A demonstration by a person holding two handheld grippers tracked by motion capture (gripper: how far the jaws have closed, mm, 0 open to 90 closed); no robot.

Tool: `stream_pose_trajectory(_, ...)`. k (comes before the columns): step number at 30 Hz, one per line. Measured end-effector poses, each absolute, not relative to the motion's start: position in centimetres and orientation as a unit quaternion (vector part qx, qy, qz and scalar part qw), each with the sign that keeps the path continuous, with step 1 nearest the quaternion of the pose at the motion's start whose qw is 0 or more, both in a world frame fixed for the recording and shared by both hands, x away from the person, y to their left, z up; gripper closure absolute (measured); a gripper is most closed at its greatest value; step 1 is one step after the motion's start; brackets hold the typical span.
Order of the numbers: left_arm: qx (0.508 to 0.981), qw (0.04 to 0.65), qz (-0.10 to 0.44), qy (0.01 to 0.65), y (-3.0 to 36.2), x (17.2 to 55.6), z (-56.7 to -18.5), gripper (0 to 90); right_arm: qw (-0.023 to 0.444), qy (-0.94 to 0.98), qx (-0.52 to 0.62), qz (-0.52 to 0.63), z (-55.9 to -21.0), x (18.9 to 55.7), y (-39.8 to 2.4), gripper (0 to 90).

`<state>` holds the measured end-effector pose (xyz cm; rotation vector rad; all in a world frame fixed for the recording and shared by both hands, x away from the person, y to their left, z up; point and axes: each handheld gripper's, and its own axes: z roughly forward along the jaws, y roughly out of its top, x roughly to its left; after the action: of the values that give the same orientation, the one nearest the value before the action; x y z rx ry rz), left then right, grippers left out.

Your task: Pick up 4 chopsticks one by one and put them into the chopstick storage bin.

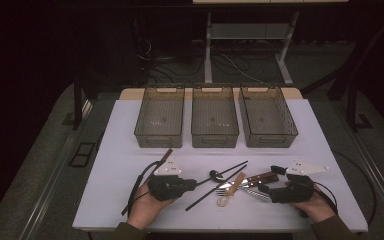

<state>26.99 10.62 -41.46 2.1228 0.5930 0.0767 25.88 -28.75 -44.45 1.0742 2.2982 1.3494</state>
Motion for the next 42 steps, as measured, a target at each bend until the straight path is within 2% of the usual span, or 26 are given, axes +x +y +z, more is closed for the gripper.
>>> stream_pose_trajectory(19,0.841,0.48,0.046,0.245,12.6,29.1,-39.4,85.4,0.129,0.796,0.369,0.462,-44.8,26.1,-28.4,13.8)
stream_pose_trajectory(42,0.818,0.493,0.074,0.288,14.8,34.2,-37.3,85.4,0.132,0.794,0.372,0.462,-44.8,26.2,-28.6,13.7)
